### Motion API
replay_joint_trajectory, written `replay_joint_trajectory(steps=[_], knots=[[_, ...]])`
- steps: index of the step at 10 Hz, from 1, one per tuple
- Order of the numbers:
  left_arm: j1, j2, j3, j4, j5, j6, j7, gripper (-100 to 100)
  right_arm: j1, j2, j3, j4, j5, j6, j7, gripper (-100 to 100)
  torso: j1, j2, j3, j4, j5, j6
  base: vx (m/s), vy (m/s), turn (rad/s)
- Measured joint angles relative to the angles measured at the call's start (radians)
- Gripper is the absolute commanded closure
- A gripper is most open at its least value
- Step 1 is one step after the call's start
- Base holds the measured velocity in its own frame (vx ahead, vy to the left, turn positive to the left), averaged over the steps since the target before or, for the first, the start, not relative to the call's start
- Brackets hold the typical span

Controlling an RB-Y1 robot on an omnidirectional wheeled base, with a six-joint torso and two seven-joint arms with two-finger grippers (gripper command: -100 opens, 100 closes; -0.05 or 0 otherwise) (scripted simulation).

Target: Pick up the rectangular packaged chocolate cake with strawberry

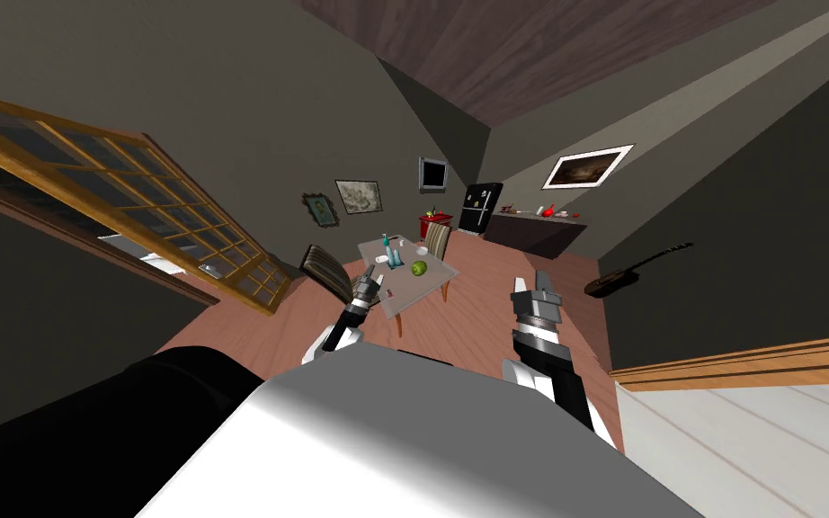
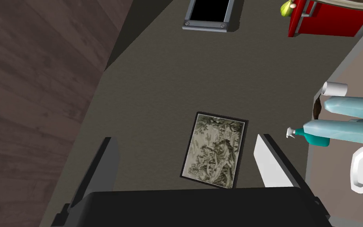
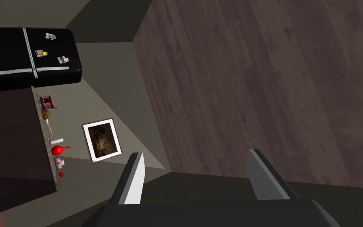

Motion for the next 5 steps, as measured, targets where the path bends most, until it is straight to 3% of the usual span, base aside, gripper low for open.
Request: replay_joint_trajectory(steps=[5], knots=[[-0.024,0.066,-0.033,0.104,0.01,0.059,0.06,-100,0.0,0.0,0.0,0.0,0.0,0.0,0.0,0,0.001,-0.002,-0.001,0.0,0.0,-0.001,-0.042,-0.022,-0.15]])
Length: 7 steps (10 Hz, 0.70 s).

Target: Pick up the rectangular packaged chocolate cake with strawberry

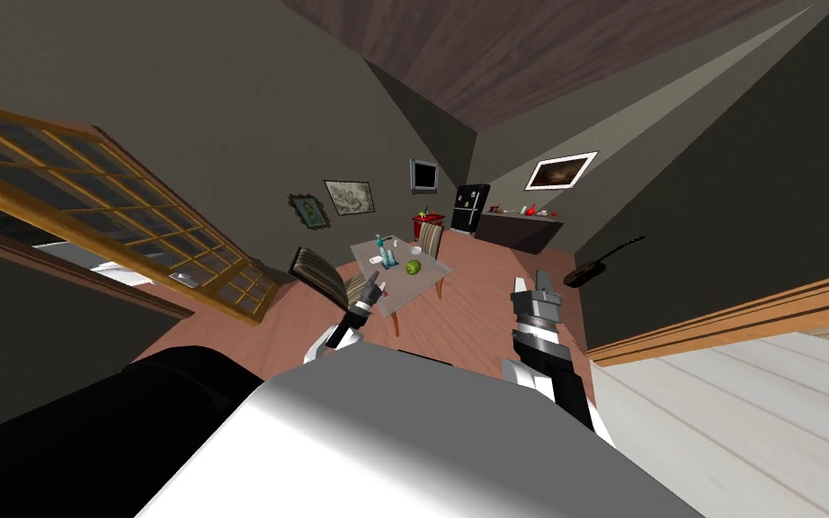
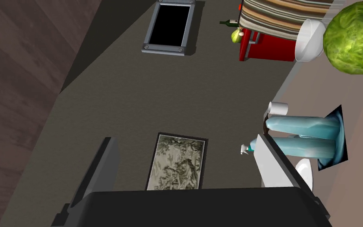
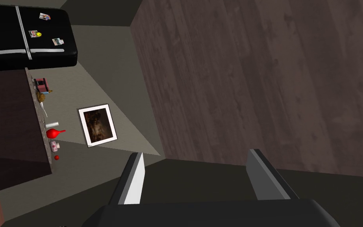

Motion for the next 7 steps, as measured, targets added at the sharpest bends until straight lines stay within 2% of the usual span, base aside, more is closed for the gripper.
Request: replay_joint_trajectory(steps=[1,2,3,4,7], knots=[[-0.005,0.02,-0.008,0.023,0.005,0.016,0.015,-100,0.0,0.0,0.0,0.0,0.0,0.0,0.0,0,0.0,0.0,0.0,0.0,0.0,0.001,-0.029,-0.017,-0.12],[-0.004,0.03,-0.014,0.037,0.007,0.026,0.024,-100,0.0,0.0,0.0,0.0,0.0,0.0,0.0,0,0.0,0.0,0.0,0.0,0.0,0.0,-0.03,-0.024,-0.252],[-0.02,0.055,-0.023,0.075,0.015,0.036,0.042,-100,0.0,0.0,0.0,0.0,0.0,0.0,0.0,0,0.0,-0.001,0.0,0.0,0.0,0.001,-0.039,-0.03,-0.347],[-0.023,0.071,-0.044,0.103,0.018,0.058,0.056,-100,0.0,0.0,0.0,0.0,0.0,0.0,0.0,0,-0.001,0.0,0.0,0.0,0.0,0.001,-0.025,-0.015,-0.095],[-0.034,0.124,-0.07,0.167,0.037,0.105,0.094,-100,0.0,0.0,0.0,0.0,0.0,0.0,0.0,0,0.001,-0.002,-0.001,0.0,0.0,0.0,-0.008,-0.012,-0.188]])
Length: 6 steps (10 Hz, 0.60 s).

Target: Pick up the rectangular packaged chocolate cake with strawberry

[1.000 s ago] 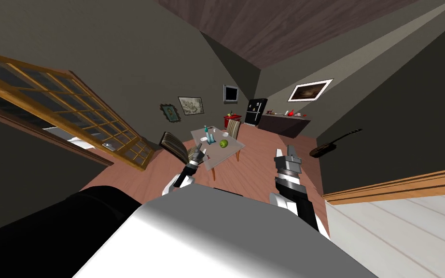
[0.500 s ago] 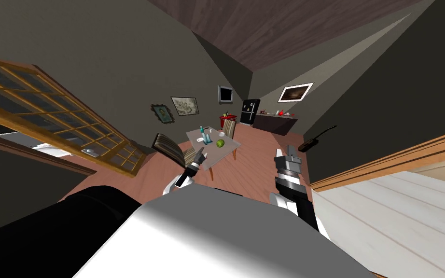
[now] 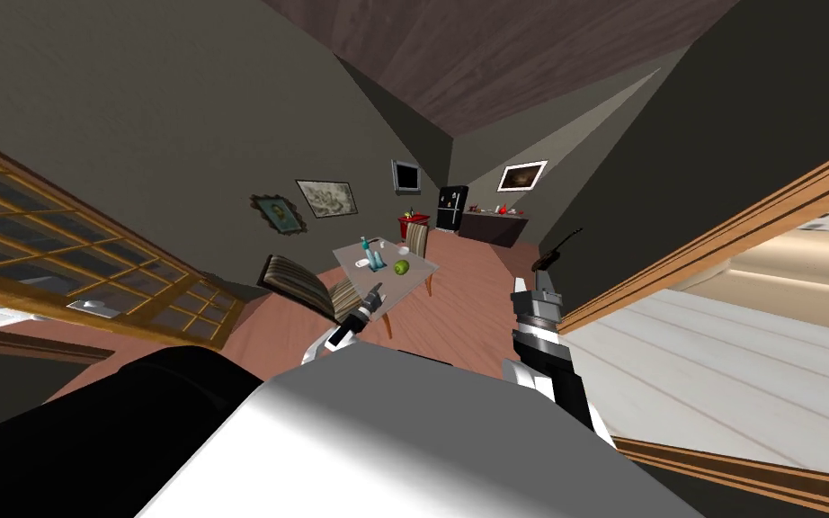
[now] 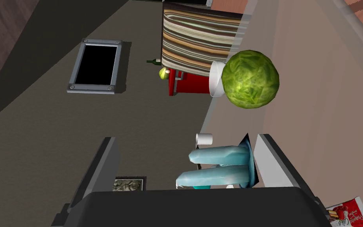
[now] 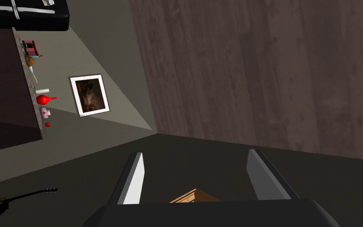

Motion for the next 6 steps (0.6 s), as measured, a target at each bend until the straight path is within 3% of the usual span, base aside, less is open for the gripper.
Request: replay_joint_trajectory(steps=[3,4,6], knots=[[-0.019,0.035,-0.048,0.123,0.013,0.008,0.023,-100,0.0,0.0,0.0,0.0,0.0,0.0,0.0,0,0.0,-0.001,-0.001,0.0,0.0,0.001,0.004,-0.006,-0.144],[-0.016,0.051,-0.055,0.128,0.019,0.021,0.031,-100,0.0,0.0,0.0,0.0,0.0,0.0,0.0,0,0.0,-0.001,-0.001,0.0,0.0,0.0,0.013,-0.005,-0.247],[-0.036,0.108,-0.097,0.211,0.044,0.049,0.059,-100,0.0,0.0,0.0,0.0,0.0,0.0,0.0,0,0.001,-0.003,-0.001,0.0,0.0,0.001,0.027,0.007,-0.215]])
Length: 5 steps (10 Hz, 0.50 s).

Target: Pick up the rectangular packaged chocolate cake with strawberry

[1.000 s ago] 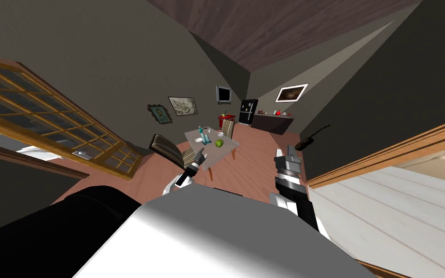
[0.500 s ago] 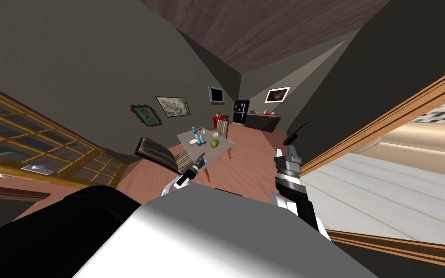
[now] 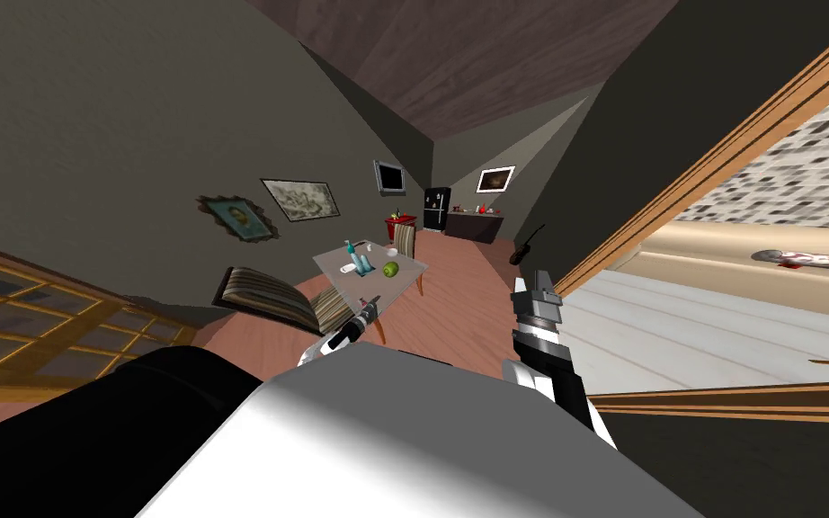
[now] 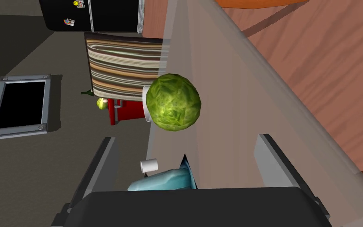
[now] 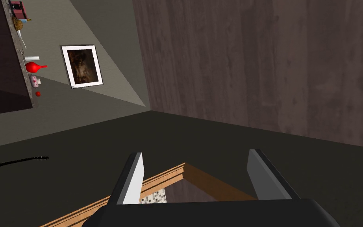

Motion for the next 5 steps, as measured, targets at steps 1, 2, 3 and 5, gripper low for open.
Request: replay_joint_trajectory(steps=[1,2,3,5], knots=[[-0.001,0.01,-0.011,0.016,0.006,0.015,0.007,-100,0.0,0.0,0.0,0.0,0.0,0.0,0.0,0,0.0,0.0,0.0,0.0,0.0,-0.001,0.026,0.011,-0.204],[0.007,0.029,-0.025,0.025,0.015,0.043,0.011,-100,0.0,0.0,0.0,0.0,0.0,0.0,0.0,0,0.0,0.0,0.0,0.0,0.0,0.0,0.022,0.014,-0.113],[0.006,0.044,-0.035,0.038,0.023,0.057,0.017,-100,0.0,0.0,0.0,0.0,0.0,0.0,0.0,0,0.0,0.0,0.0,0.0,0.0,-0.001,0.036,0.019,-0.24],[-0.014,0.073,-0.069,0.101,0.041,0.069,0.028,-100,0.0,0.0,0.0,0.0,0.0,0.0,0.0,0,0.001,-0.001,0.0,0.0,0.0,-0.001,0.04,0.026,-0.139]])
